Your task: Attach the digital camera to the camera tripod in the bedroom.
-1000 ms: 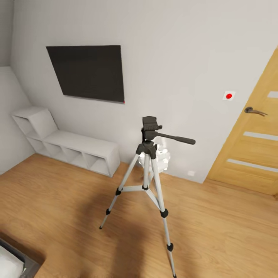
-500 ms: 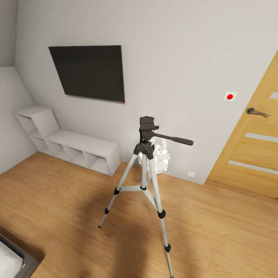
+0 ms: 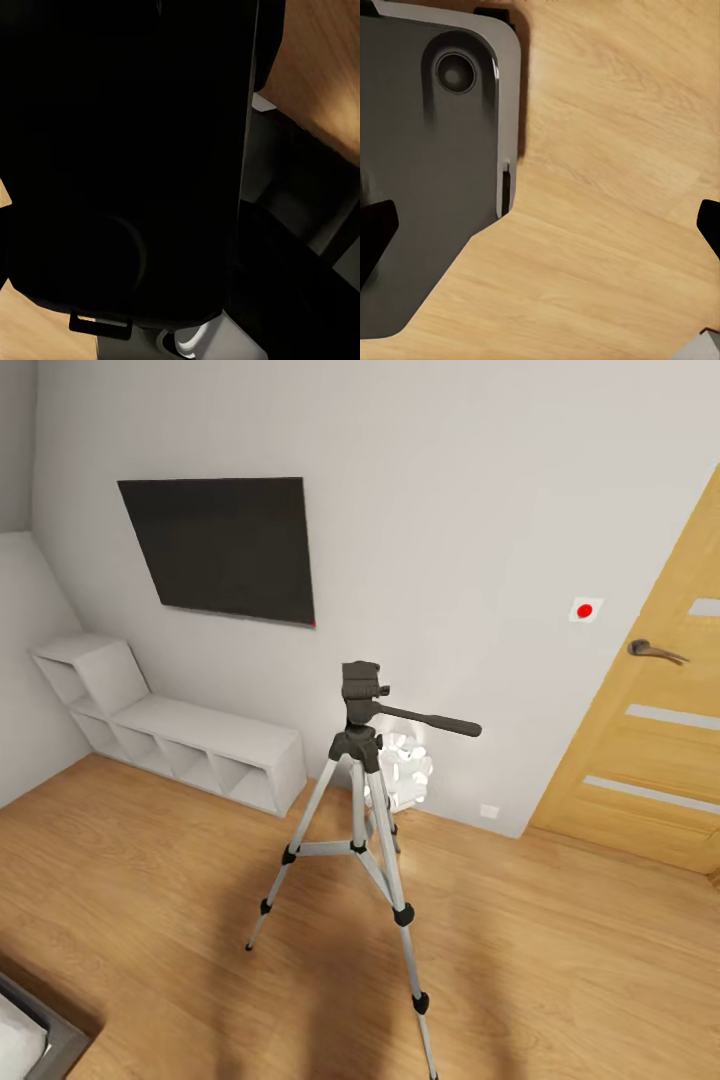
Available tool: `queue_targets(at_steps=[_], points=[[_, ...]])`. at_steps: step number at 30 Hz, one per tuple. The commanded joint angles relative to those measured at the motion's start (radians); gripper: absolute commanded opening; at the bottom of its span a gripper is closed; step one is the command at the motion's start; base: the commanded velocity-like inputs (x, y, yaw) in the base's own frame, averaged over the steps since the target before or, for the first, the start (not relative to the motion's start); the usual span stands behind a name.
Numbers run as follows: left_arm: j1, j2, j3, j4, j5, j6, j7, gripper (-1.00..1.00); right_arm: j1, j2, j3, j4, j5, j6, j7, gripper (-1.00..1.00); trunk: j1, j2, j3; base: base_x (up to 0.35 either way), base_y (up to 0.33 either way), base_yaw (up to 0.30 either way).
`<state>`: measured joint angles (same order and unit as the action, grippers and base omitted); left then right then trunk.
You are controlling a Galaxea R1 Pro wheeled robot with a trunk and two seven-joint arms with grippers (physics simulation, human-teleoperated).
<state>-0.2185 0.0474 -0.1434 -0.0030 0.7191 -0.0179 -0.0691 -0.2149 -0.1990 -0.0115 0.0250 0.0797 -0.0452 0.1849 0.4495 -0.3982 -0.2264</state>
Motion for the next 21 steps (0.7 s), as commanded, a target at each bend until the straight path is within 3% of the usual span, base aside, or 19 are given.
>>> queue_targets(at_steps=[1, 15, 20, 21], points=[[-0.001, 0.0, -0.008, 0.001, 0.01, -0.002, -0.006, -1.0, -0.001, 0.0, -0.002, 0.003, 0.008, -0.005, 0.001, 1.0, 0.0, -0.002, -0.002, 0.0, -0.002, 0.0], [-0.001, -0.001, -0.008, 0.001, 0.01, -0.002, -0.006, -1.0, -0.001, 0.0, -0.003, -0.023, 0.012, -0.003, 0.006, 1.0, 0.0, -0.002, -0.002, 0.0, 0.0, 0.0], [-0.001, -0.001, -0.008, 0.001, 0.01, -0.002, -0.006, -1.0, -0.001, 0.008, -0.001, -0.163, 0.014, 0.014, 0.009, 1.0, 0.0, -0.002, -0.002, 0.0, 0.0, 0.0], [-0.001, -0.001, -0.008, 0.001, 0.01, -0.002, -0.006, -1.0, -0.001, 0.011, -0.001, -0.231, 0.015, 0.039, 0.009, 1.0, 0.0, -0.002, -0.002, 0.0, 0.0, 0.0]])
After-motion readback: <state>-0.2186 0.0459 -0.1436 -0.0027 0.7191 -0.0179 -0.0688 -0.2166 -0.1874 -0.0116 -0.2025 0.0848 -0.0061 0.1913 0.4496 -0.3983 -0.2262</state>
